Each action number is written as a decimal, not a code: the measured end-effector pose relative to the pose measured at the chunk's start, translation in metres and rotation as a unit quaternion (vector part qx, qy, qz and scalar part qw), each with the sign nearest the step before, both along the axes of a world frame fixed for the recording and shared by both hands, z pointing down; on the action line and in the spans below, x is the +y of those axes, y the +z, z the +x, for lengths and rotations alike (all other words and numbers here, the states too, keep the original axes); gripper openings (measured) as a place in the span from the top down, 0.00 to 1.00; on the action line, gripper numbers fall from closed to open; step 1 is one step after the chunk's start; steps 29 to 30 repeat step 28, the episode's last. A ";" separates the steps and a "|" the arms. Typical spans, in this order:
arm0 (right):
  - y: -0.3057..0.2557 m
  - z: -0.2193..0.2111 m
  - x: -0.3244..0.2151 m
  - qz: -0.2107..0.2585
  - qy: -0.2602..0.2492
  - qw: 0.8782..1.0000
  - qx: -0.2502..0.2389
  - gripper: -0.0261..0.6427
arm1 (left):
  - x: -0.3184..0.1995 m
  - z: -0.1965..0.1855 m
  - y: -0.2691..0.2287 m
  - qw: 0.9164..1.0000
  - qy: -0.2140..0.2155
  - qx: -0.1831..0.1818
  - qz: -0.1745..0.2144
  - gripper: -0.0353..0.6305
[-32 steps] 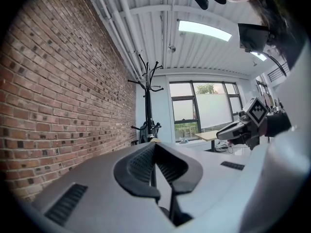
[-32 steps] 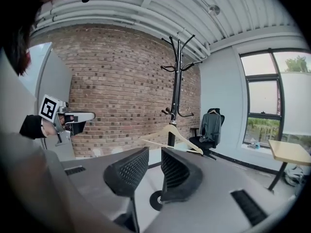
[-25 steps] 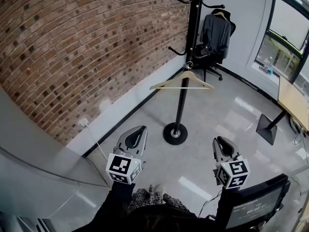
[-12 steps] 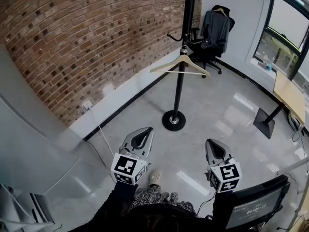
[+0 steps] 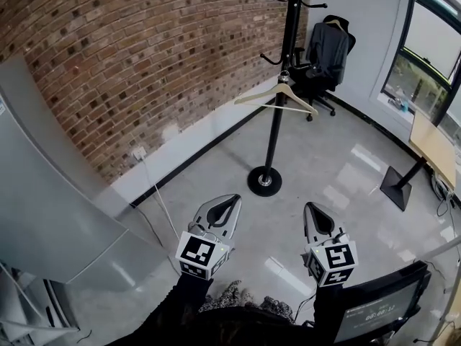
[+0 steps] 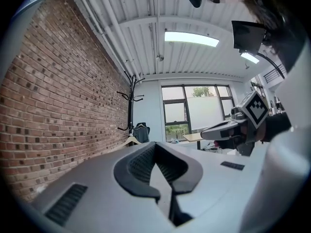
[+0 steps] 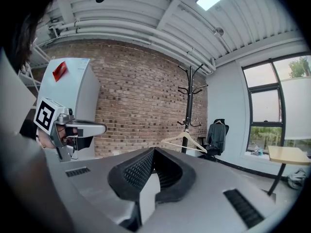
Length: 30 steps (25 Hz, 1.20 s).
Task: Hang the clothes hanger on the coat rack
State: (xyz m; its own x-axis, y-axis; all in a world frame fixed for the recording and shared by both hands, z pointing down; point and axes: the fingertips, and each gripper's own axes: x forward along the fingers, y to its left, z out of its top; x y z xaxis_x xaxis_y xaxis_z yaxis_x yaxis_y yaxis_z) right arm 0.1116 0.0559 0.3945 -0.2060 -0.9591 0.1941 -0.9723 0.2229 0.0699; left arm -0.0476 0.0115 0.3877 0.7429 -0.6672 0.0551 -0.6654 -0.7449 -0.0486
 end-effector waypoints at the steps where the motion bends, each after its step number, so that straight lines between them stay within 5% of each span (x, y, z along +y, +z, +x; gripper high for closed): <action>1: -0.003 -0.003 0.000 0.003 0.002 1.000 0.003 0.95 | 0.001 0.000 -0.002 1.000 0.003 0.000 0.000 0.94; 13: -0.014 -0.030 -0.009 0.015 0.033 0.999 0.026 0.95 | -0.003 -0.026 -0.011 1.000 0.017 0.005 0.006 0.94; 30: -0.013 -0.012 -0.009 0.013 0.059 0.998 0.025 0.95 | -0.006 -0.023 -0.010 1.000 0.018 0.012 0.005 0.94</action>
